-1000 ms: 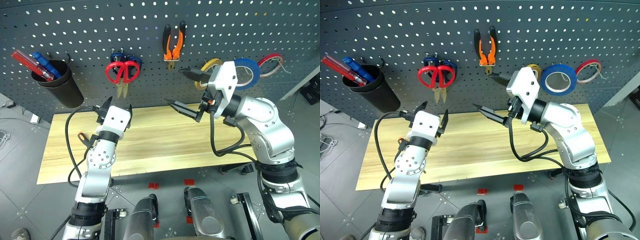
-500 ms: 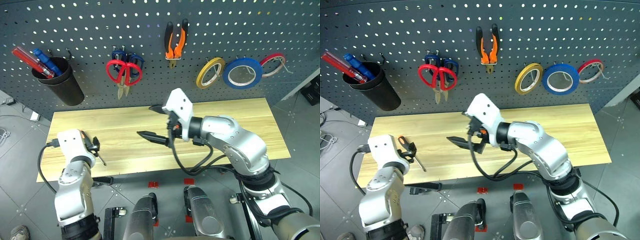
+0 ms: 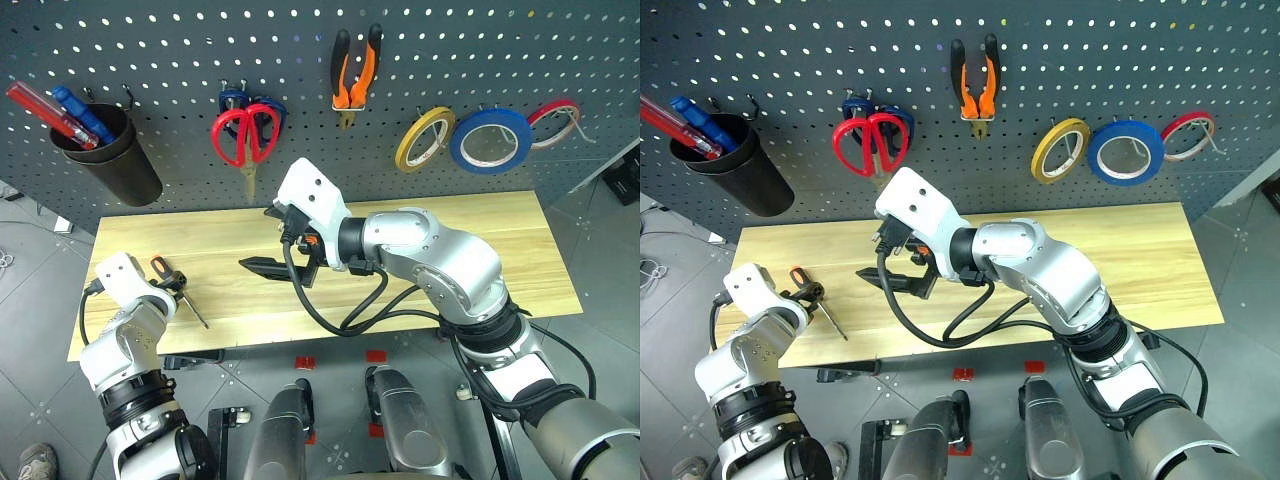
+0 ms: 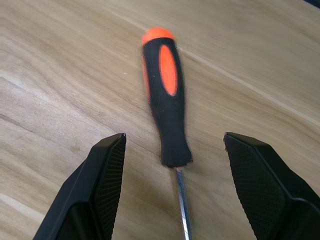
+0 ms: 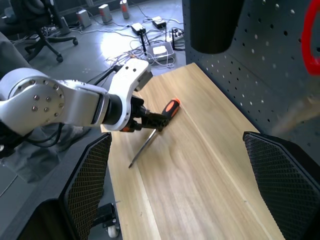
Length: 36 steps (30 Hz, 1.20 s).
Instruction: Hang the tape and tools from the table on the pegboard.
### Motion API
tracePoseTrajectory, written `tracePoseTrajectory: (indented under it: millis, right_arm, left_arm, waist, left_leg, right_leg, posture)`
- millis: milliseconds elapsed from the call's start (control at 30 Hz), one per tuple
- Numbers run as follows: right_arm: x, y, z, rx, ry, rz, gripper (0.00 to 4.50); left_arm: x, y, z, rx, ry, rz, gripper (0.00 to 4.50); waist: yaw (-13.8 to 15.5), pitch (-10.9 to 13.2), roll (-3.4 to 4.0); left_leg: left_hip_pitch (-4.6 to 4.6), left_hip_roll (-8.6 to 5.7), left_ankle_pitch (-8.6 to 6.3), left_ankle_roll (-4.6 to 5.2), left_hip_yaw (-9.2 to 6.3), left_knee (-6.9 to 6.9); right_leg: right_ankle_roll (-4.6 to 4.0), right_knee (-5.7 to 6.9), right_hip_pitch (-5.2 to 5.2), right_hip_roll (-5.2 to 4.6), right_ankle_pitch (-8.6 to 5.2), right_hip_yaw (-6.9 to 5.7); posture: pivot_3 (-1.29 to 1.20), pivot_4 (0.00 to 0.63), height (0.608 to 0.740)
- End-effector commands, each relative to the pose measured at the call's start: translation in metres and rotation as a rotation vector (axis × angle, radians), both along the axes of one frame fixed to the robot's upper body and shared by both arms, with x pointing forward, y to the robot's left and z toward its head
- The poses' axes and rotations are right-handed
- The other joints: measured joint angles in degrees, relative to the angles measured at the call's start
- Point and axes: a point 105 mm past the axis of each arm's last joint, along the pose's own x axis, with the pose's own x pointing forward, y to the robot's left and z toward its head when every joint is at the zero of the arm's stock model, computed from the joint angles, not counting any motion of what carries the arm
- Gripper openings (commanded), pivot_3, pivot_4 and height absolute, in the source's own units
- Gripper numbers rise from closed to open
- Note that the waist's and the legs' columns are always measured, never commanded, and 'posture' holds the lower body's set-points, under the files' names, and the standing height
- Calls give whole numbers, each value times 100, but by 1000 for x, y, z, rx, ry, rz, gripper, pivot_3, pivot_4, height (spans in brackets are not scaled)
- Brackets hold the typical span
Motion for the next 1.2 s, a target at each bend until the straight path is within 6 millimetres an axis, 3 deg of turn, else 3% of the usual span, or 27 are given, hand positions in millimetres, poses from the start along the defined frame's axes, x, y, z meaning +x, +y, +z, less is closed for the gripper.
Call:
tracePoseTrajectory:
  millis: [33,200,300,500,700,833,967,1200]
  right_arm:
    - [-6,5,12,13,-46,22,4500]
    - [0,2,11,2,-32,-16,4500]
    - [4,0,11,-5,-22,-39,4500]
    - [6,-5,11,-29,-28,-50,4500]
    - [1,-12,20,-10,-101,-10,4500]
    - [-13,-19,36,80,-239,92,4500]
    - [-28,-27,57,198,-317,198,4500]
    - [-33,-39,77,313,-272,291,4500]
  left_arm:
    - [3,13,1,-11,-5,41,3290]
    - [13,20,-2,-34,31,72,3290]
    - [18,17,-6,-48,65,43,2703]
    - [17,19,-5,-32,94,9,950]
    - [-11,19,7,75,83,-67,887]
    - [-33,8,45,224,-59,-167,887]
    - [-52,-21,103,508,-259,-336,886]
    - [-73,-49,211,804,-643,-371,875]
  waist:
    - [2,34,0]
    - [3,84,-4]
    - [-1,86,-2]
    - [-12,86,-2]
    - [-139,84,-5]
    - [-130,80,-12]
    - [-102,80,-6]
    - [47,68,-15]
  left_leg:
    - [0,0,0,0,0,0]
    - [-5,-1,1,-1,1,0]
    - [-6,0,7,-12,1,-2]
    - [-6,-3,9,-17,6,-4]
    - [-7,-4,11,-28,16,-8]
    - [-46,0,14,-38,16,-12]
    - [-67,2,17,-43,17,-7]
    - [-69,7,24,-48,13,1]
  right_leg:
    - [0,0,0,0,0,1]
    - [0,1,-5,-2,0,0]
    - [0,3,-12,-2,0,-2]
    - [0,3,-14,-6,0,-1]
    - [0,3,-23,-8,1,5]
    - [-4,6,-72,-7,3,-1]
    - [-24,1,-89,-8,15,-4]
    - [-28,4,-87,-6,23,-16]
  posture:
    - [-326,433,740]
    - [-335,436,740]
    - [-347,434,740]
    - [-356,416,740]
    - [-347,391,740]
    - [-335,374,740]
    - [-313,358,740]
    - [-268,318,740]
